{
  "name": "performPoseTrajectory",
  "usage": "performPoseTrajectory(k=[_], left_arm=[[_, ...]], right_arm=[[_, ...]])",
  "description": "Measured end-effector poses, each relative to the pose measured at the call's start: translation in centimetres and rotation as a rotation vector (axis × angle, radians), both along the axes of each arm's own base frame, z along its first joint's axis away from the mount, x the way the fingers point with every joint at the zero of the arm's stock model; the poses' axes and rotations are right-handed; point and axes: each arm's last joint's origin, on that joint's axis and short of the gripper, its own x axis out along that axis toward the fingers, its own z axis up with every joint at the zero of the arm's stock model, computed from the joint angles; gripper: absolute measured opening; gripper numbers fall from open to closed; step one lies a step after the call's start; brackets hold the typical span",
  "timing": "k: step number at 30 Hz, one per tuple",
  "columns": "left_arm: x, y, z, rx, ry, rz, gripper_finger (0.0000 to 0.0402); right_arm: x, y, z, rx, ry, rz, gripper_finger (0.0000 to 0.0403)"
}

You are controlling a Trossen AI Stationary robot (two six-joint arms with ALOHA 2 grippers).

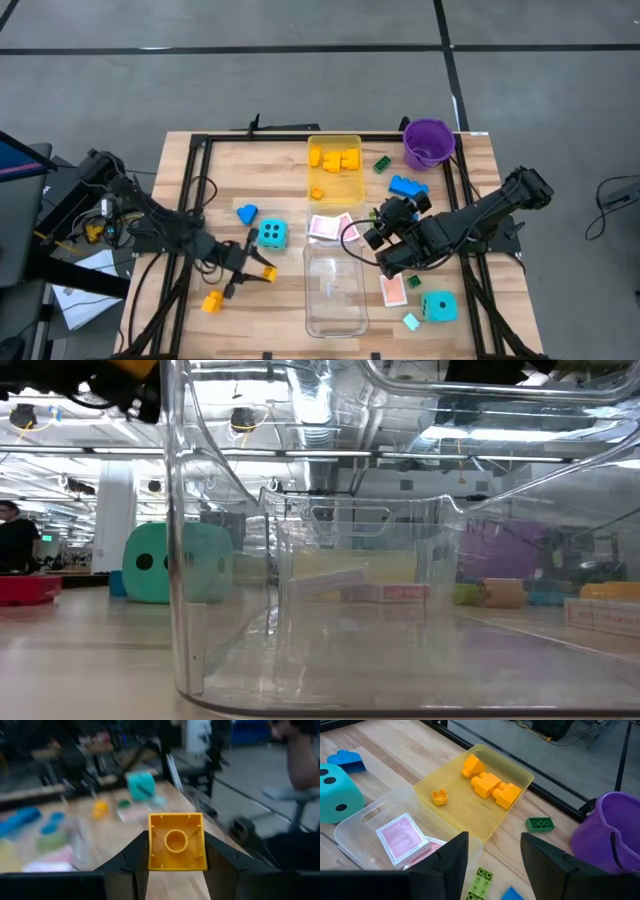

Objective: Pick & Place Toys
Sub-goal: Put the yellow game piece into the yellow bin

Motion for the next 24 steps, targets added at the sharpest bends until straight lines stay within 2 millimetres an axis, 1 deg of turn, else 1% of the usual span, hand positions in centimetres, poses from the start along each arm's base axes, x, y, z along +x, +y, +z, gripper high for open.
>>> performPoseTrajectory(k=[5, 9, 12, 15, 19, 22, 24], left_arm=[[0.9, 2.1, 1.2, 0.013, -0.109, 0.106, 0.0132], [2.0, 4.4, 1.9, 0.001, -0.149, 0.188, 0.0132], [3.1, 6.4, 2.9, -0.009, -0.168, 0.246, 0.0132], [4.5, 8.6, 4.2, -0.011, -0.181, 0.306, 0.0132], [6.7, 11.9, 6.7, 0.000, -0.163, 0.372, 0.0132], [8.5, 14.8, 8.3, 0.007, -0.126, 0.406, 0.0132], [9.6, 16.9, 8.9, 0.006, -0.078, 0.419, 0.0132]], right_arm=[[0.0, 0.0, 0.0, 0.000, 0.001, 0.000, 0.0173], [0.0, 0.0, 0.0, 0.000, 0.001, 0.000, 0.0173], [0.0, 0.0, 0.0, -0.005, 0.009, 0.008, 0.0173], [0.0, 0.0, 0.0, -0.007, 0.012, 0.013, 0.0173], [0.0, 0.0, 0.0, -0.009, 0.015, 0.015, 0.0173], [0.0, 0.2, 0.0, -0.016, 0.027, 0.032, 0.0173], [-0.1, 0.4, 0.0, -0.018, 0.030, 0.041, 0.0173]])
